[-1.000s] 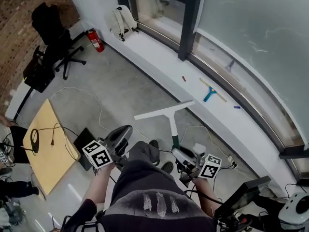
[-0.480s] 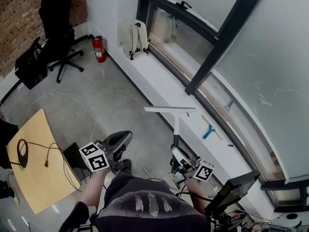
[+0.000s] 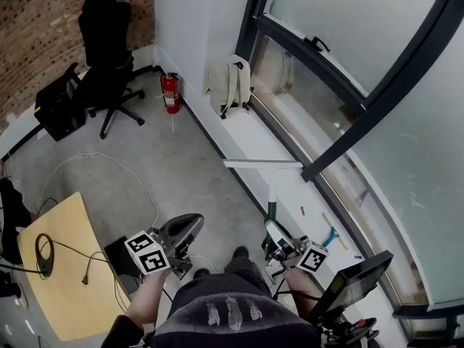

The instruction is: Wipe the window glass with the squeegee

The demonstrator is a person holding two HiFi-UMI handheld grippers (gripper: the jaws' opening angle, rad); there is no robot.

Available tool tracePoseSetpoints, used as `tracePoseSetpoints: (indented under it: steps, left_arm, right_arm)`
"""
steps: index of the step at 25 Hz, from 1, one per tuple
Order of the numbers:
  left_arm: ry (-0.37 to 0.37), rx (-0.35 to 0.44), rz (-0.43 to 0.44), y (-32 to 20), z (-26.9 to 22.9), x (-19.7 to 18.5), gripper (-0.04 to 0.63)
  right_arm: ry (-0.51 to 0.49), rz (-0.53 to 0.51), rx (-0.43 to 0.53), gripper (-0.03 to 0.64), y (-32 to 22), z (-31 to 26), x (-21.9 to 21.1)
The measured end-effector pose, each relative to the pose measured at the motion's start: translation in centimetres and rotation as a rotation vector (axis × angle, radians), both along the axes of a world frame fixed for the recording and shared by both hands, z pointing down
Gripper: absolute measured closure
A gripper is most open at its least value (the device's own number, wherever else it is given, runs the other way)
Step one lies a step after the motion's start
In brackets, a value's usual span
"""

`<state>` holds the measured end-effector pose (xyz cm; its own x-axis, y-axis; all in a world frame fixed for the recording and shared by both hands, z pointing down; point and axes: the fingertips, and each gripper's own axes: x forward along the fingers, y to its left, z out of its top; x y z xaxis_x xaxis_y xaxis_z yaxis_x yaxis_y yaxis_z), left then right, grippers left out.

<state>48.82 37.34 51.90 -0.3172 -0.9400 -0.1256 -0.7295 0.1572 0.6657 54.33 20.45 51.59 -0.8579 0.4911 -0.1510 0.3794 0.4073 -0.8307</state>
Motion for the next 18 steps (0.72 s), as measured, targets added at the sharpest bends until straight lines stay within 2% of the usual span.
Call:
tracePoseSetpoints:
  steps: [4, 7, 9, 14, 18]
  left_arm:
    - [-0.016, -0.056, 0.011, -3.6, 0.5, -6.0, 0.591]
    - [-0.016, -0.079, -0.004, -8.7, -0.1, -11.2, 0.591]
    - [-0.017, -0.086, 0.012, -12.5, -0.9, -14.2, 0.591]
    - [-0.076, -0.089, 0.046, -20.9, -3.1, -21.9, 0.591]
    - [-0.078, -0.081, 0.113, -25.2, -3.4, -26.6, 0.591]
  right_arm:
    - [-0.034, 0.042, 0.030, 0.517, -4.9, 0.4, -6.3]
    - [-0.062, 0.078, 0.036, 0.517, -10.6, 0.0, -10.5]
    - [-0.073, 0.103, 0.052, 0.517, -14.4, -0.4, -12.7]
    - [-0.101, 0.126, 0.109, 0.517, -22.1, -1.3, -19.5]
    - [-0.130, 0.191, 0.101, 0.517, -26.0, -2.7, -23.8]
